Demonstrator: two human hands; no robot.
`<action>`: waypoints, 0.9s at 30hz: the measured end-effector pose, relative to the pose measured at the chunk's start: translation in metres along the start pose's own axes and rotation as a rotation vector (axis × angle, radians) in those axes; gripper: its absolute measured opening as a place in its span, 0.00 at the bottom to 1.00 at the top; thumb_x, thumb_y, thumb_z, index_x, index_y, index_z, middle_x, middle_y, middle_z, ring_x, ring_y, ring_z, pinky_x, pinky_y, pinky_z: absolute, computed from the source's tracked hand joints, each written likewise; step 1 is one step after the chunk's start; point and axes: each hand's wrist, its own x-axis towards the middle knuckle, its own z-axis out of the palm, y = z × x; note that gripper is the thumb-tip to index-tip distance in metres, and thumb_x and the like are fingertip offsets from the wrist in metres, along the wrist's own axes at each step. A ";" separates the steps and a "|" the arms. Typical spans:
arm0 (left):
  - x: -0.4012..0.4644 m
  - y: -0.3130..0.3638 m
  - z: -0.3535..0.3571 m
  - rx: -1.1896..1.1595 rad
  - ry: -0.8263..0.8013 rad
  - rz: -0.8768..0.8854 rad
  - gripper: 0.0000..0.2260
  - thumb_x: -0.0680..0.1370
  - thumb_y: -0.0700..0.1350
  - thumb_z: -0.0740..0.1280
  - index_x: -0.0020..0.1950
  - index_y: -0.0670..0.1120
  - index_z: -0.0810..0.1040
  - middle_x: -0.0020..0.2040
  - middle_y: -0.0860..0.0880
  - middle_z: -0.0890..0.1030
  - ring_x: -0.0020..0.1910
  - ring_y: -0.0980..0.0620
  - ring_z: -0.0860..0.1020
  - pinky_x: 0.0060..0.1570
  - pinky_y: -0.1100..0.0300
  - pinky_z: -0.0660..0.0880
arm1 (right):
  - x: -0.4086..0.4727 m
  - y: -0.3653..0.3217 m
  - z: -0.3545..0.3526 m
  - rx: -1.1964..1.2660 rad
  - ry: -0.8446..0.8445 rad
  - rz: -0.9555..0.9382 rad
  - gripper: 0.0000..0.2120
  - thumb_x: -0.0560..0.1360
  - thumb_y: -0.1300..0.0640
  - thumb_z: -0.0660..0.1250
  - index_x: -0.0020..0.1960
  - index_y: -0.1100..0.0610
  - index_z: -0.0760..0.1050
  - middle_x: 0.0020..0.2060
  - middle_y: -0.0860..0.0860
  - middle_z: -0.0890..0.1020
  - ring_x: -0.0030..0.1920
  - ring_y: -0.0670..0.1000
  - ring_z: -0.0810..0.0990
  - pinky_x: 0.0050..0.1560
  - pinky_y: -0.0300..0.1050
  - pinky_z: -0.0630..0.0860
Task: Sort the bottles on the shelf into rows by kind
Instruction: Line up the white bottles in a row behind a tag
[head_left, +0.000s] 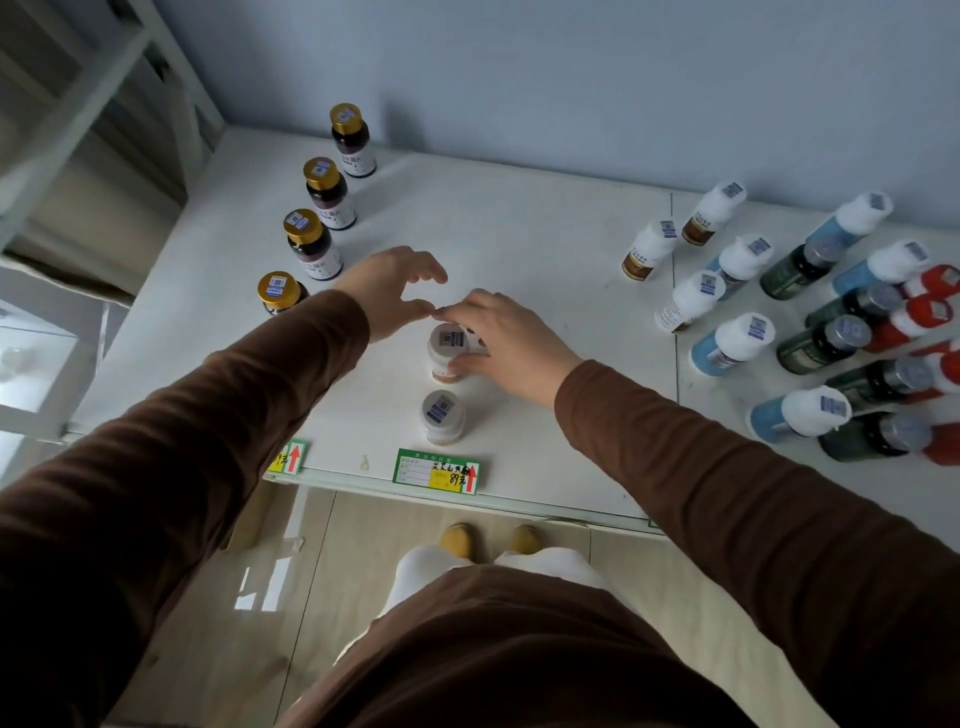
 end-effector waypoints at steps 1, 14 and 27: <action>0.004 0.006 -0.002 -0.004 0.010 0.014 0.14 0.76 0.45 0.70 0.61 0.52 0.76 0.58 0.50 0.78 0.56 0.51 0.76 0.57 0.53 0.75 | -0.003 0.003 -0.006 0.014 0.013 0.005 0.25 0.75 0.52 0.72 0.71 0.53 0.72 0.59 0.52 0.76 0.58 0.52 0.75 0.57 0.44 0.72; 0.090 0.125 0.057 -0.191 0.032 -0.008 0.18 0.73 0.47 0.73 0.61 0.49 0.76 0.57 0.50 0.78 0.55 0.51 0.76 0.57 0.55 0.75 | -0.038 0.141 -0.134 -0.085 0.253 0.235 0.16 0.78 0.55 0.66 0.65 0.54 0.76 0.60 0.54 0.77 0.60 0.54 0.76 0.62 0.49 0.72; 0.171 0.195 0.145 -0.480 0.125 -0.242 0.21 0.68 0.46 0.76 0.59 0.45 0.76 0.52 0.46 0.81 0.49 0.46 0.80 0.54 0.51 0.77 | -0.007 0.224 -0.148 -0.178 -0.062 0.171 0.24 0.75 0.54 0.70 0.70 0.49 0.71 0.62 0.55 0.74 0.63 0.58 0.73 0.60 0.50 0.70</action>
